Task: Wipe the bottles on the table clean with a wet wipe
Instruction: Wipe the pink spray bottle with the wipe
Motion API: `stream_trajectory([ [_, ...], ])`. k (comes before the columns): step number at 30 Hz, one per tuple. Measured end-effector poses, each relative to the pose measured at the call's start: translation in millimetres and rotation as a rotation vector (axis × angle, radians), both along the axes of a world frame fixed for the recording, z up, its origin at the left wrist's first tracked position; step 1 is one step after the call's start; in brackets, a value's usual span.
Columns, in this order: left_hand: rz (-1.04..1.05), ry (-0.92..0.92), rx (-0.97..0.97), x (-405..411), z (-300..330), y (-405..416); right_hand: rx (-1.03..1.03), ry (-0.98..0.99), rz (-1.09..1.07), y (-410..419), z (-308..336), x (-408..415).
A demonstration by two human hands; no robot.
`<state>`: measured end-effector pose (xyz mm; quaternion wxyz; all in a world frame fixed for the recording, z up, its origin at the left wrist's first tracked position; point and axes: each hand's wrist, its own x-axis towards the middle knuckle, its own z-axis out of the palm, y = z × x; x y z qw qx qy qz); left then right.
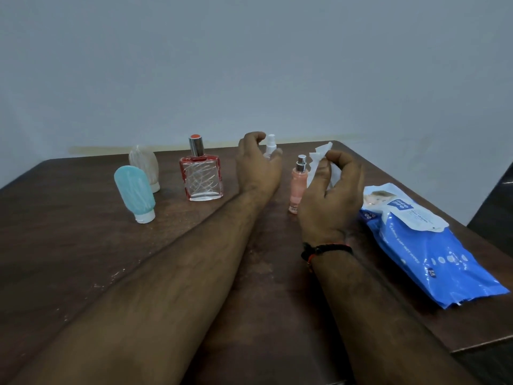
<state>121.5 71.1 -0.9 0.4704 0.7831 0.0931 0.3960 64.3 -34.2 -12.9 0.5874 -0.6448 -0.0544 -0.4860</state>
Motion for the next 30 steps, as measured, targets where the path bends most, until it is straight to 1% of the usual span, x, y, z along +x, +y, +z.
stream_trajectory([
  [6, -0.013, 0.128, -0.037, 29, 1, 2, -0.011, -0.03, -0.021, 0, 0, -1],
  [9, -0.019, 0.158, -0.051, 34, 3, 5, -0.012, -0.034, -0.016, -1, 1, -2],
  [15, -0.017, 0.126, -0.016, 19, 16, 12, -0.043, -0.032, 0.015, 1, 2, -5],
  [20, -0.081, 0.083, 0.034, -30, 31, 25, -0.096, -0.043, 0.057, 4, 2, -12],
  [23, -0.152, 0.091, -0.012, -69, 30, 39, -0.181, -0.063, 0.119, 10, 0, -18],
  [27, -0.2, 0.12, -0.173, -112, 20, 67, -0.419, -0.161, 0.275, 17, -3, -26],
  [30, -0.22, 0.152, -0.237, -132, 13, 82, -0.566, -0.207, 0.373, 24, -6, -30],
])
